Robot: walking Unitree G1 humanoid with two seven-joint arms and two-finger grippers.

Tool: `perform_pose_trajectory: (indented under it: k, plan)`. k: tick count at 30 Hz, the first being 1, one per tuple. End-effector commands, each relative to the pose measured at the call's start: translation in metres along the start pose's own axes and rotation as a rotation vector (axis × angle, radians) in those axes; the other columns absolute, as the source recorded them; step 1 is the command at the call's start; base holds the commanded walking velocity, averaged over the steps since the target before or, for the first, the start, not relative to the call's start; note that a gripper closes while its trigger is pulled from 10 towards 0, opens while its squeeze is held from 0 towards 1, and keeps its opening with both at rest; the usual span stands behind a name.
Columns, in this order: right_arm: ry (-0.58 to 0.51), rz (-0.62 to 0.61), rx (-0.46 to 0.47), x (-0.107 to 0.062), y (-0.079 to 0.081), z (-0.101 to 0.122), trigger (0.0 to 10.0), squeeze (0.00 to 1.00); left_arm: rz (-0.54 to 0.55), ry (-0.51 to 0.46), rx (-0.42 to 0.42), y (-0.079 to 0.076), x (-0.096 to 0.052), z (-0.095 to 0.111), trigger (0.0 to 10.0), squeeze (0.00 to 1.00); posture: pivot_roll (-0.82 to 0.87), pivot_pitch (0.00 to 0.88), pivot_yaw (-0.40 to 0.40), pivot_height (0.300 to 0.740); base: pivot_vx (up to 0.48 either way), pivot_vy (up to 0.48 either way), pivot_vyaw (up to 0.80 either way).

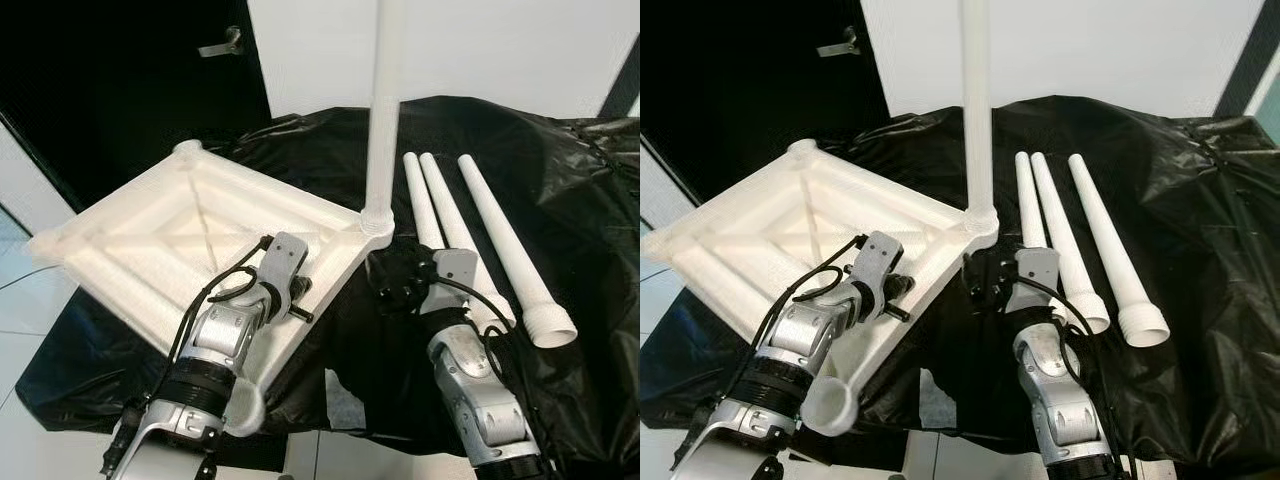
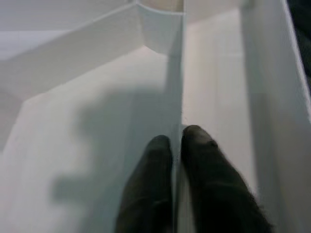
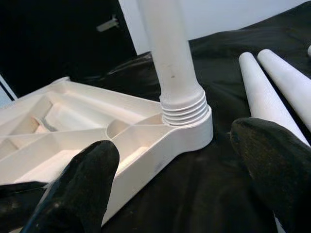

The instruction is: Building children table

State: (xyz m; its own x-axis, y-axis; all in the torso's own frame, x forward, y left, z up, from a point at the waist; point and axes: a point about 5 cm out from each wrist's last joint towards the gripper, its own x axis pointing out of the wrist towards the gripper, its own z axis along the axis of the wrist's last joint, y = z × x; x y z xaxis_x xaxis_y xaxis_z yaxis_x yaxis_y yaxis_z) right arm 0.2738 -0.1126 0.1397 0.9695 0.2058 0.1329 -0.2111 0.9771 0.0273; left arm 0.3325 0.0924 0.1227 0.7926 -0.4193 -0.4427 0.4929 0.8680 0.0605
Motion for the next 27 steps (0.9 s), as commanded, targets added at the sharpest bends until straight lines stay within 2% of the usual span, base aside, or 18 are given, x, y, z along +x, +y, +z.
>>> perform_pose_trajectory:
  k: [1, 4, 5, 6, 8, 10, 15, 19, 20, 23, 26, 27]
  plan:
    - [0.022, 0.013, 0.003, 0.002, 0.003, -0.003, 10.0, 0.00, 0.048, -0.021, -0.013, 0.004, -0.003, 0.003, 10.0, 1.00, 0.06, 0.000, 0.089, 0.740, 0.000, 0.000, 0.00]
    - [0.026, 0.012, 0.003, 0.002, 0.004, -0.004, 10.0, 0.00, 0.055, -0.039, -0.012, 0.006, -0.004, 0.009, 10.0, 1.00, 0.06, 0.000, 0.091, 0.740, 0.000, 0.000, 0.00]
    - [0.029, 0.011, 0.002, 0.002, 0.004, -0.005, 10.0, 0.00, 0.050, -0.069, -0.011, 0.009, -0.007, 0.016, 10.0, 0.68, 0.06, 0.000, 0.093, 0.740, 0.000, 0.000, 0.00]
    - [0.038, 0.003, 0.000, 0.003, 0.003, -0.006, 10.0, 0.00, 0.011, -0.133, -0.021, 0.011, -0.014, 0.030, 10.0, 0.00, 0.06, 0.000, 0.093, 0.740, 0.000, 0.000, 0.00]
    - [0.043, 0.000, -0.003, 0.003, 0.002, -0.007, 10.0, 0.00, -0.004, -0.159, -0.021, 0.012, -0.017, 0.036, 10.0, 0.00, 0.06, 0.000, 0.093, 0.740, 0.000, 0.000, 0.00]
    - [0.060, -0.017, -0.013, 0.005, 0.000, -0.008, 10.0, 0.00, -0.045, -0.230, -0.019, 0.019, -0.029, 0.049, 10.0, 0.00, 0.06, 0.000, 0.090, 0.740, 0.000, 0.000, 0.00]
    - [0.067, -0.027, -0.015, 0.007, -0.002, -0.007, 10.0, 0.00, -0.075, -0.268, 0.006, 0.028, -0.041, 0.055, 10.0, 0.00, 0.06, 0.000, 0.088, 0.740, 0.000, 0.000, 0.00]
    - [0.128, -0.044, -0.028, 0.014, -0.006, -0.009, 10.0, 0.00, -0.143, -0.240, 0.061, 0.054, -0.062, 0.045, 10.0, 0.00, 0.08, 0.000, 0.067, 0.740, 0.000, 0.000, 0.00]
    - [0.128, -0.044, -0.028, 0.014, -0.006, -0.009, 10.0, 0.00, -0.143, -0.240, 0.061, 0.054, -0.062, 0.045, 10.0, 0.00, 0.08, 0.000, 0.067, 0.740, 0.000, 0.000, 0.00]
    - [0.202, -0.053, -0.027, 0.021, -0.011, -0.014, 10.0, 0.00, -0.263, -0.184, 0.163, 0.065, -0.081, 0.031, 10.0, 0.00, 0.08, 0.000, 0.059, 0.740, 0.000, 0.000, 0.00]
    - [0.221, -0.057, -0.023, 0.022, -0.012, -0.016, 10.0, 0.00, -0.291, -0.167, 0.178, 0.067, -0.086, 0.027, 10.0, 0.00, 0.09, 0.000, 0.057, 0.740, 0.000, 0.000, 0.00]
    - [0.236, -0.052, -0.018, 0.025, -0.013, -0.016, 10.0, 0.00, -0.317, -0.143, 0.186, 0.070, -0.092, 0.023, 10.0, 0.00, 0.09, 0.000, 0.056, 0.740, 0.000, 0.000, 0.00]
